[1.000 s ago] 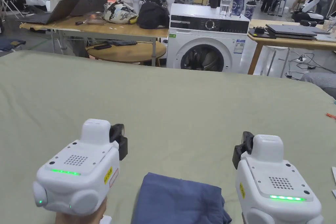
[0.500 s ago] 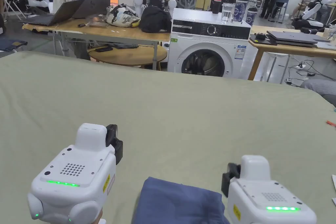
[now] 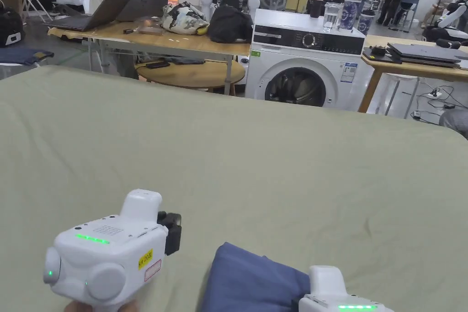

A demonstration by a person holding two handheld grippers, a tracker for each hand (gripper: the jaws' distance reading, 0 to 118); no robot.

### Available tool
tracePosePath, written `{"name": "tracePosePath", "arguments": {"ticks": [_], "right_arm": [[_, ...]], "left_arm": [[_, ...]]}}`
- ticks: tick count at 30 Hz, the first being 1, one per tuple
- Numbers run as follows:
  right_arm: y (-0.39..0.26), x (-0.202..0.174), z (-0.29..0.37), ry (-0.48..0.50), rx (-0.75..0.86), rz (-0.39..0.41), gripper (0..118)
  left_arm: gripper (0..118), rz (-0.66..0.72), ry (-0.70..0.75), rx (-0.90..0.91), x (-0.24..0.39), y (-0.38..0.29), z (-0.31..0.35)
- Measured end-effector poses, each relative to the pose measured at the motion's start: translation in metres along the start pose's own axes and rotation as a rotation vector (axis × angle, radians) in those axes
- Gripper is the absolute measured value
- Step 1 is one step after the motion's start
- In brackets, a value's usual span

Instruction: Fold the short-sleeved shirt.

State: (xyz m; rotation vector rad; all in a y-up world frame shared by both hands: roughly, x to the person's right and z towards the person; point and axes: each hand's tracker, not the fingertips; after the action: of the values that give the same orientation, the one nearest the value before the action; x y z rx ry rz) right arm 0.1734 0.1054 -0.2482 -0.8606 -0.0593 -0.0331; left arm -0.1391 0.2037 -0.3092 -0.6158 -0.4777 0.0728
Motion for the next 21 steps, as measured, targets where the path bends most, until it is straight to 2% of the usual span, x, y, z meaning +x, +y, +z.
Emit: {"name": "tracePosePath", "arguments": {"ticks": [3, 5, 7, 11, 12, 15, 19, 21], "right_arm": [[-0.001, 0.001, 0.0, 0.01, 0.001, 0.0, 0], [-0.001, 0.0, 0.002, 0.01, 0.003, 0.007, 0], [-0.001, 0.0, 0.002, 0.009, 0.003, 0.008, 0], [-0.002, 0.001, 0.002, 0.011, 0.005, 0.0, 0], [-0.002, 0.0, 0.003, 0.011, 0.005, 0.0, 0], [-0.002, 0.0, 0.003, 0.01, 0.004, 0.004, 0], [-0.002, 0.002, 0.003, 0.016, 0.007, -0.002, 0], [-0.002, 0.002, 0.003, 0.018, 0.009, -0.006, 0]], "left_arm": [[2, 0.117, -0.228, -0.253, -0.03, 0.01, -0.024], [39, 0.236, -0.373, -0.347, -0.053, 0.011, -0.04], [78, 0.35, -0.451, -0.378, -0.073, 0.007, -0.048], [78, 0.525, -0.614, -0.38, -0.106, -0.002, -0.07], [78, 0.56, -0.598, -0.405, -0.108, -0.004, -0.077], [78, 0.566, -0.603, -0.495, -0.099, -0.014, -0.1], [78, 0.65, -0.757, -0.614, -0.064, -0.035, -0.126], [78, 0.648, -0.787, -0.622, -0.052, -0.04, -0.134]]}}
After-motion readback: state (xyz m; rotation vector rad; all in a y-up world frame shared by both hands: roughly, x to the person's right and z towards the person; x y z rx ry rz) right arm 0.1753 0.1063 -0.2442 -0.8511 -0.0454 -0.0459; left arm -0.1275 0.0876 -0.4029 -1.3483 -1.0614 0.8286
